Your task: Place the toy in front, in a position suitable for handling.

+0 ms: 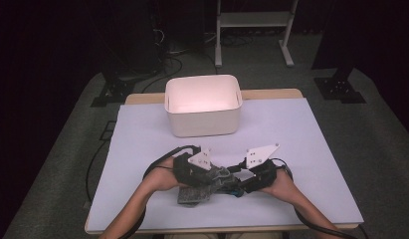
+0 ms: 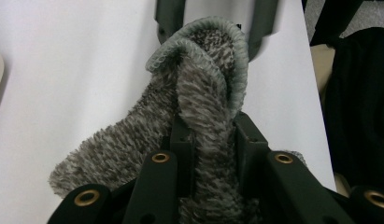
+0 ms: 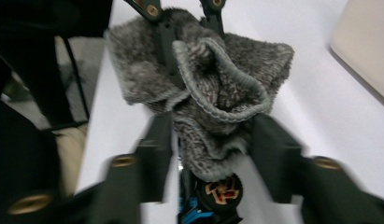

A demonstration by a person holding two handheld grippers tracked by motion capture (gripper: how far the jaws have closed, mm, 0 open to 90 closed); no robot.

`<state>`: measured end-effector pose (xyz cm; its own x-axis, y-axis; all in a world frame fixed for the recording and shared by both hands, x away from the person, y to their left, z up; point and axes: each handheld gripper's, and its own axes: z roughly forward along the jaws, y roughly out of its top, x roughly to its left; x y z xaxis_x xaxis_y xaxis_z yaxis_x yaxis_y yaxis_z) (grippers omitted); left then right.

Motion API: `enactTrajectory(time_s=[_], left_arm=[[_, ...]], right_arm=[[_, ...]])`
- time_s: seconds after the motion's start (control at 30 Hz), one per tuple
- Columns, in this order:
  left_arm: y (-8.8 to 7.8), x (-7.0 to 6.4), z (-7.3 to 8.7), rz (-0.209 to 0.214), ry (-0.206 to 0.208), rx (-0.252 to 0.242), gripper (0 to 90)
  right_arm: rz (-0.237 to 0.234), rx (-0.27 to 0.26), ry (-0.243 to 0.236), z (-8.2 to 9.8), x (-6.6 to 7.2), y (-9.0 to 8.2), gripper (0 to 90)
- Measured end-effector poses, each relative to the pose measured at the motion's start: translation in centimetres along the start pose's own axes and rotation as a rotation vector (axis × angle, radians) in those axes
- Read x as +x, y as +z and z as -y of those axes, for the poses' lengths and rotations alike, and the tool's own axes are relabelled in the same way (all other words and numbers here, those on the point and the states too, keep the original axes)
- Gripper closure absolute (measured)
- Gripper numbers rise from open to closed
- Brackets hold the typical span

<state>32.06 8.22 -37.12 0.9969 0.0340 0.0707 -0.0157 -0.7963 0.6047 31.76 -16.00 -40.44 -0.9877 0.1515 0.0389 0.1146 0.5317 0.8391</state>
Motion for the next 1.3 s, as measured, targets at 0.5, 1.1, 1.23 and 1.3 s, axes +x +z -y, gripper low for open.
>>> enactTrajectory(time_s=[0.5, 1.1, 1.23, 1.3], left_arm=[[0.6, -0.1, -2.1, 0.022, 0.021, 0.004, 77.2], [1.3, 0.9, -2.4, 0.071, 0.012, 0.009, 77.2], [-0.3, 1.1, -0.1, 0.051, -0.044, -0.018, 77.2], [-1.1, 1.2, 0.9, 0.036, -0.068, -0.021, 77.1]], right_arm=[[0.004, 0.112, 0.007, 2.4, 0.0, 1.5, 56.5], [0.007, 0.096, 0.022, 2.6, 0.0, 1.4, 56.8], [0.008, 0.098, 0.019, 2.6, 0.0, 1.4, 56.8], [0.010, 0.101, 0.015, 2.5, 0.1, 1.4, 56.8]])
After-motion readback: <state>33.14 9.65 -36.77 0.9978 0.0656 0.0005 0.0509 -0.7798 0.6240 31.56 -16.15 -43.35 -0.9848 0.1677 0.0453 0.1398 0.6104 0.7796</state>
